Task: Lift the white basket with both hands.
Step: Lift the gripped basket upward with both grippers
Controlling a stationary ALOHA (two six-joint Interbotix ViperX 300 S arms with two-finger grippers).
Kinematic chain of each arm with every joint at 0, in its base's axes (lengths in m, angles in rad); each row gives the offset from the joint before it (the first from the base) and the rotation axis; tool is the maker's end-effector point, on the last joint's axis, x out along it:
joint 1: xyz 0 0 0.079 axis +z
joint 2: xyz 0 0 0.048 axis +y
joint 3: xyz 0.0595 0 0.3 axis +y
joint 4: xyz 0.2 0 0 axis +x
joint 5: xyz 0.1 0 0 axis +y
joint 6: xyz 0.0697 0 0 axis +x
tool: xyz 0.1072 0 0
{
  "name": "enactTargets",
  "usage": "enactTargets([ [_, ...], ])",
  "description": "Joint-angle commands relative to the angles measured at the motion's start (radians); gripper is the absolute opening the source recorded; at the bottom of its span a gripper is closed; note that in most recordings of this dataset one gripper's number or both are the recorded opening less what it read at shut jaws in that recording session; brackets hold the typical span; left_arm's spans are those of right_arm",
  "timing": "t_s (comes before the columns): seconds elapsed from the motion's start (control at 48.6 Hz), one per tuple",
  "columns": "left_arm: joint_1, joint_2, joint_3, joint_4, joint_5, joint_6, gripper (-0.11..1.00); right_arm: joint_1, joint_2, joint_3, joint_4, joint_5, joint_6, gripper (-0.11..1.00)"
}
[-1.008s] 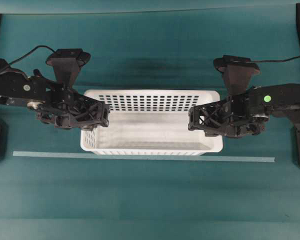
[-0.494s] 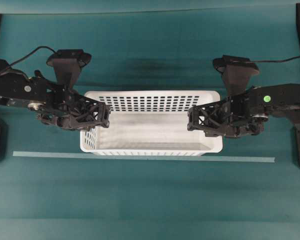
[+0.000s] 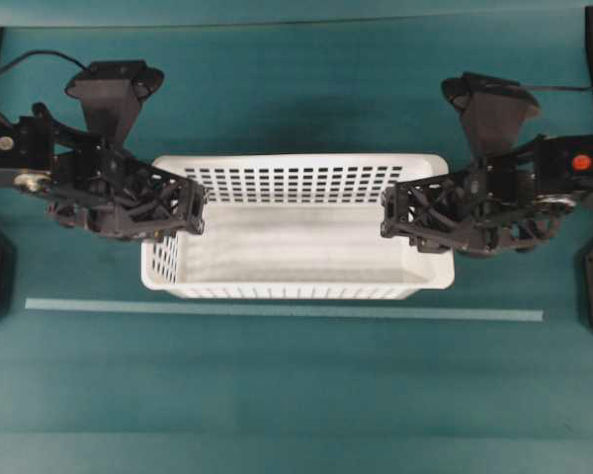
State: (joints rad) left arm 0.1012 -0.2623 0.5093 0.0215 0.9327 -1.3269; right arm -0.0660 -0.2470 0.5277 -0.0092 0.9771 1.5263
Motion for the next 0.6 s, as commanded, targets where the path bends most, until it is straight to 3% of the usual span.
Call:
enactTargets([
  [0.0, -0.025, -0.012, -0.055, 0.002, 0.031, 0.005, 0.03, 0.002, -0.009, -0.054, 0.012, 0.044, -0.002, 0.19],
  [0.267, -0.044, -0.018, -0.181, 0.002, 0.176, 0.009, 0.03, 0.002, -0.038, -0.179, 0.025, 0.256, -0.002, 0.19],
  [0.576, -0.038, -0.041, -0.262, 0.002, 0.291, 0.029, 0.03, 0.002, -0.052, -0.272, 0.025, 0.296, -0.026, 0.19],
])
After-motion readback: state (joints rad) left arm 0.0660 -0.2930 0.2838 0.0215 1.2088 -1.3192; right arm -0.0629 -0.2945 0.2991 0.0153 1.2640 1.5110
